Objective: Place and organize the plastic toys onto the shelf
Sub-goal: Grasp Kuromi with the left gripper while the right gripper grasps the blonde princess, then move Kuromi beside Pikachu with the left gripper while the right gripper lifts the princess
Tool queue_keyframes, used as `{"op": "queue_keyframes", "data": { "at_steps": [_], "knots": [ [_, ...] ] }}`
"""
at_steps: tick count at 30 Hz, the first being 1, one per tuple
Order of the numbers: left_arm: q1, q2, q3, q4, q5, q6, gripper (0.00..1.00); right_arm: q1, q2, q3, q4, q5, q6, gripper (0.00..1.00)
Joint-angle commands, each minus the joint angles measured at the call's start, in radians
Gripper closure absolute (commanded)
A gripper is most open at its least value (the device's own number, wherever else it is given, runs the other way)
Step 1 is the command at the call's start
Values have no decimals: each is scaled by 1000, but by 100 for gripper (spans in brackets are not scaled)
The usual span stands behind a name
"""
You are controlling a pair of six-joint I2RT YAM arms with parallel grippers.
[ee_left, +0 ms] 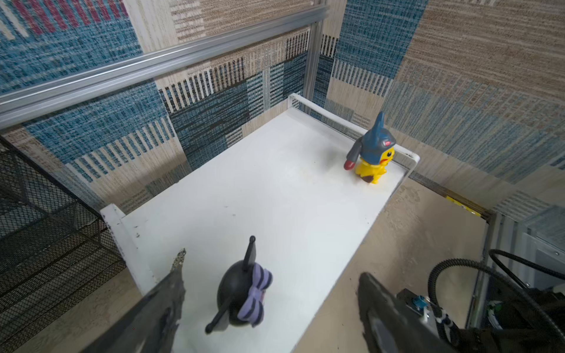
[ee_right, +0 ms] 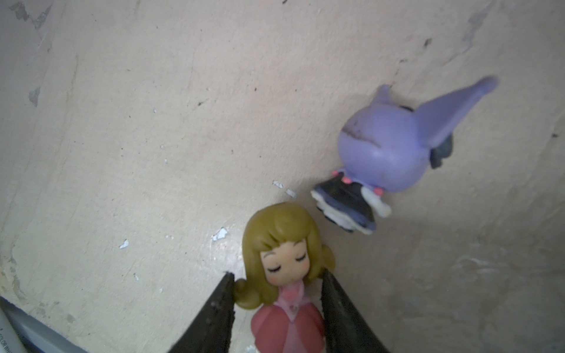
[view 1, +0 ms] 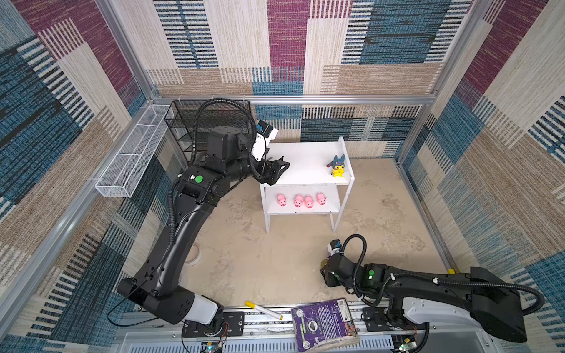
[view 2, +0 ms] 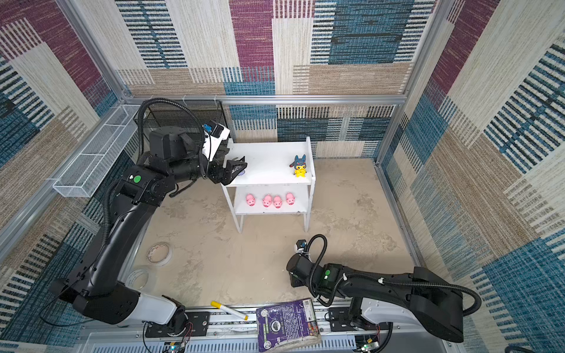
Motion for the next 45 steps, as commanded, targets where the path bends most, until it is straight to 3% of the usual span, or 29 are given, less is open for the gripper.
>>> {"op": "queue_keyframes", "data": {
  "at_steps": [1, 9, 28, 38, 45],
  "knots": [
    [17, 25, 31, -75, 88, 44, 14, -12, 7, 0, 36, -14, -39, 53],
    [43, 49, 9, -67, 83, 54, 16, -24, 12, 20, 40, -19, -78, 53],
    [60, 87, 11, -85, 136, 71, 40, -25, 30, 47, 36, -28, -126, 69],
    [60, 95, 9, -91, 137, 76, 42, -25, -26, 58, 63, -38, -219, 73],
    [60, 97, 10, -92, 146, 74, 55, -25, -125, 58, 64, -48, -274, 73]
  ]
}}
